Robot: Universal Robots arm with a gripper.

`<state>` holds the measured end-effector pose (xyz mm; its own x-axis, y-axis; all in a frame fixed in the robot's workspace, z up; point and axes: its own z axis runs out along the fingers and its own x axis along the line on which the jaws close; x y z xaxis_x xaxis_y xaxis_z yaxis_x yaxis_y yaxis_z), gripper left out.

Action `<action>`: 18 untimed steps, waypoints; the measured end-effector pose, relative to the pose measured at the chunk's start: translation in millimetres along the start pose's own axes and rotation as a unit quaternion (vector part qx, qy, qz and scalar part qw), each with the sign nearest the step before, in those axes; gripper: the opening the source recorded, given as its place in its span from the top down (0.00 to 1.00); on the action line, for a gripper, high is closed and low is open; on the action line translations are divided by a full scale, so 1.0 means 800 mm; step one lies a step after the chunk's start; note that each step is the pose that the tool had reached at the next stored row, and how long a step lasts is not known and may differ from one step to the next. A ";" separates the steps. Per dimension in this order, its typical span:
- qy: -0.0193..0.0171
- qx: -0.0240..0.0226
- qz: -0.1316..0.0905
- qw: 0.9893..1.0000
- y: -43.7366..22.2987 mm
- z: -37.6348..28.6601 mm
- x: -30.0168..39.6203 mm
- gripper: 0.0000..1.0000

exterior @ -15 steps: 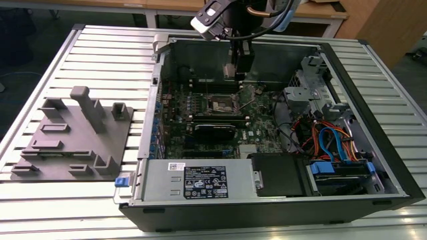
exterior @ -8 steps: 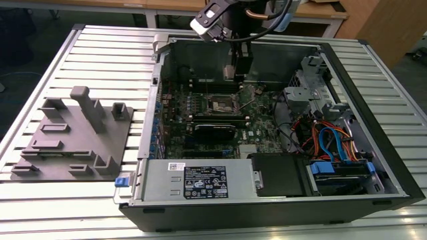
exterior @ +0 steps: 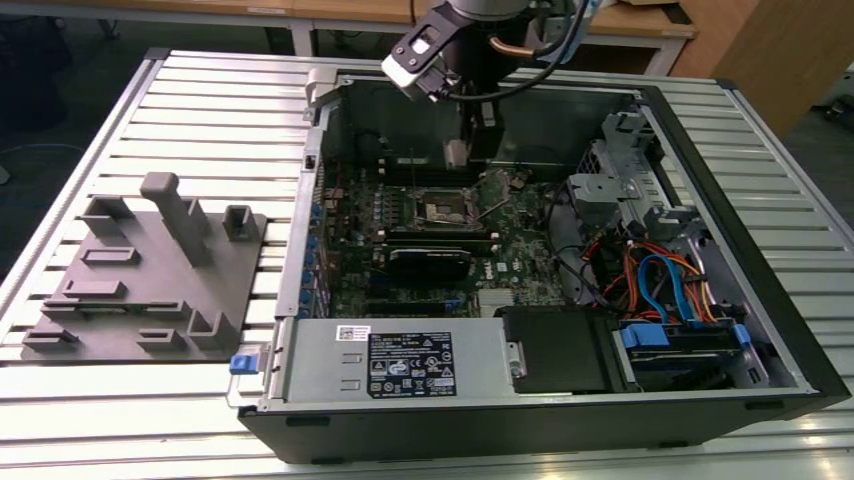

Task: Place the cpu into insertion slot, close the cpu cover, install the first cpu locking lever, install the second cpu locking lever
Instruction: 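Place the cpu into insertion slot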

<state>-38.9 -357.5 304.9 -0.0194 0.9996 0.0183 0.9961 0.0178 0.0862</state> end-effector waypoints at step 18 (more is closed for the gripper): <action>0.000 0.000 -0.002 1.000 -0.0065 0.0405 0.0035 0.46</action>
<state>-41.3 -354.2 272.3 -0.0230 0.9996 0.0184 0.9960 0.0213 0.0862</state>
